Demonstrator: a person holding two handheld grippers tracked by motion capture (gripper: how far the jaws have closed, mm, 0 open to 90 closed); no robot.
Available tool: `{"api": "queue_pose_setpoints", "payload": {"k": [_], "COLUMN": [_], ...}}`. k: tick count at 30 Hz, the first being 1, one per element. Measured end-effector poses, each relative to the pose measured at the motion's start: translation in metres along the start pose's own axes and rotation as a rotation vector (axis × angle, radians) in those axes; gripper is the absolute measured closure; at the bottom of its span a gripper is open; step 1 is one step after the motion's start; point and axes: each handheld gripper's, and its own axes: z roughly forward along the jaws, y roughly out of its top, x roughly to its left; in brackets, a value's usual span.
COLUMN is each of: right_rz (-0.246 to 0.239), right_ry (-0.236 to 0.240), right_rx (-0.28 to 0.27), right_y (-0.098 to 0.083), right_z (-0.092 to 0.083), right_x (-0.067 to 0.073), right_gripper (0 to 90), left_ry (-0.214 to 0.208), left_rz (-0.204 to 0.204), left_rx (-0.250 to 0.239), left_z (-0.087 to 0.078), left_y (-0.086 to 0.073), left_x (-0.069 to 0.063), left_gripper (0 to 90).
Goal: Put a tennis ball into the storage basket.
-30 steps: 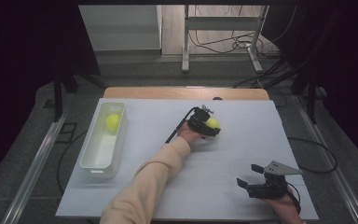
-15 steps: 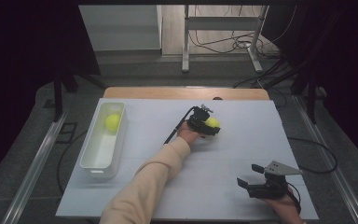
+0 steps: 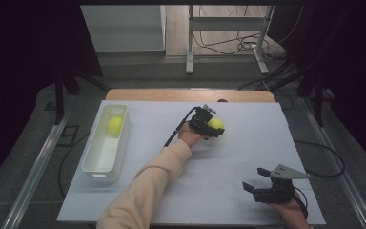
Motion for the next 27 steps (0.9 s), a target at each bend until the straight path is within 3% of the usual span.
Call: {"api": "queue_pose_setpoints", "payload": {"k": [4, 27], "right_rz": [-0.001, -0.004], "right_ry": [0.0, -0.002], "right_rx": [0.001, 0.001], "right_y": [0.0, 0.0], "right_z": [0.0, 0.0], "right_x": [0.0, 0.001], "right_gripper": [13.6, 13.6], "left_ry": [-0.016, -0.011], "left_rz": [-0.007, -0.009], "left_rx": [-0.005, -0.039], "left_z": [-0.006, -0.032], "left_y": [-0.003, -0.017], "left_x": [0.0, 0.0], "left_gripper": [27.4, 27.4]}}
